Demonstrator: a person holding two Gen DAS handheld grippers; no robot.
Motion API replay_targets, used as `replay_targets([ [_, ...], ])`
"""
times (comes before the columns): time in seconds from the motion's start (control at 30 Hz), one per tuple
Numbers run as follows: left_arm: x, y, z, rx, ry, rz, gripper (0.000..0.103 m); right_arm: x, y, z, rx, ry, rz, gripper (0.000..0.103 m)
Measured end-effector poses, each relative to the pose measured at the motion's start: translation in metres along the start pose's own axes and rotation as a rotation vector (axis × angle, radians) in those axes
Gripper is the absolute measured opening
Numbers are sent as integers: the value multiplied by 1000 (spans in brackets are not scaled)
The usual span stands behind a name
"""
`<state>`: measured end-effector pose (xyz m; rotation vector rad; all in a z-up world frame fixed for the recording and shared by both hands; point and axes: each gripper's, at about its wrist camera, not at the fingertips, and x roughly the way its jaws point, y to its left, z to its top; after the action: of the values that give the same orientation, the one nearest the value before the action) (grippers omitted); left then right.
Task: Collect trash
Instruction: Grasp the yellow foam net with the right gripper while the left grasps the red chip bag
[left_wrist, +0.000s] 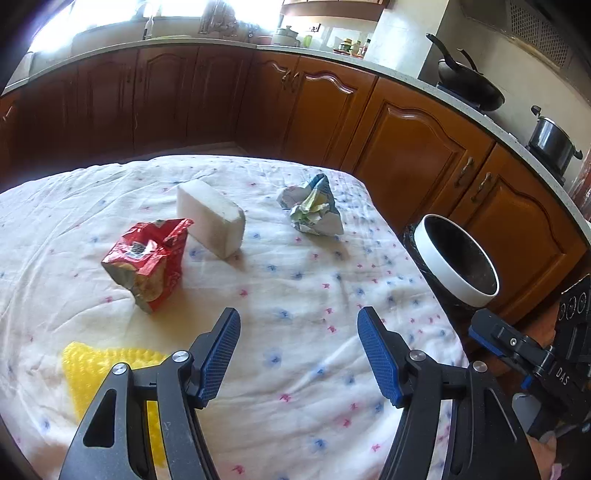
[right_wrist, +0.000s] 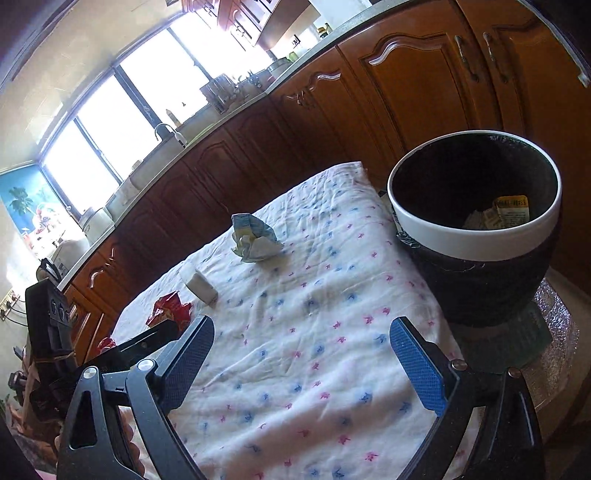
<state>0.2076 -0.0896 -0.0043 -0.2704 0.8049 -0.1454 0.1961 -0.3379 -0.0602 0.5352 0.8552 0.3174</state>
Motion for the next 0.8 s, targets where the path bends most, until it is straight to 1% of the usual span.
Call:
replay_targets([
  [0.13, -27, 15, -4, -10, -26, -4, 66, 2, 13, -7, -15, 13, 23, 97],
  [0.3, -58, 38, -3, -21, -71, 31, 69, 9, 41, -24, -55, 58, 88, 97],
  [0.4, -69, 58, 0, -40, -83, 71, 69, 15, 66, -39, -108, 101, 152, 97],
  [0.5, -79, 84, 3, -91, -87, 96, 69, 27, 93, -54, -159, 161, 222, 96],
  [0.6, -88, 104, 5, -123, -97, 124, 69, 43, 117, -67, -186, 225, 297, 90],
  [0.67, -92, 114, 8, -140, -100, 134, 69, 57, 133, -74, -209, 265, 324, 85],
  [0.73, -94, 121, 9, -152, -98, 134, 69, 72, 144, -78, -223, 297, 340, 83],
  [0.8, -91, 125, 10, -162, -96, 143, 69, 87, 150, -79, -212, 327, 357, 82],
])
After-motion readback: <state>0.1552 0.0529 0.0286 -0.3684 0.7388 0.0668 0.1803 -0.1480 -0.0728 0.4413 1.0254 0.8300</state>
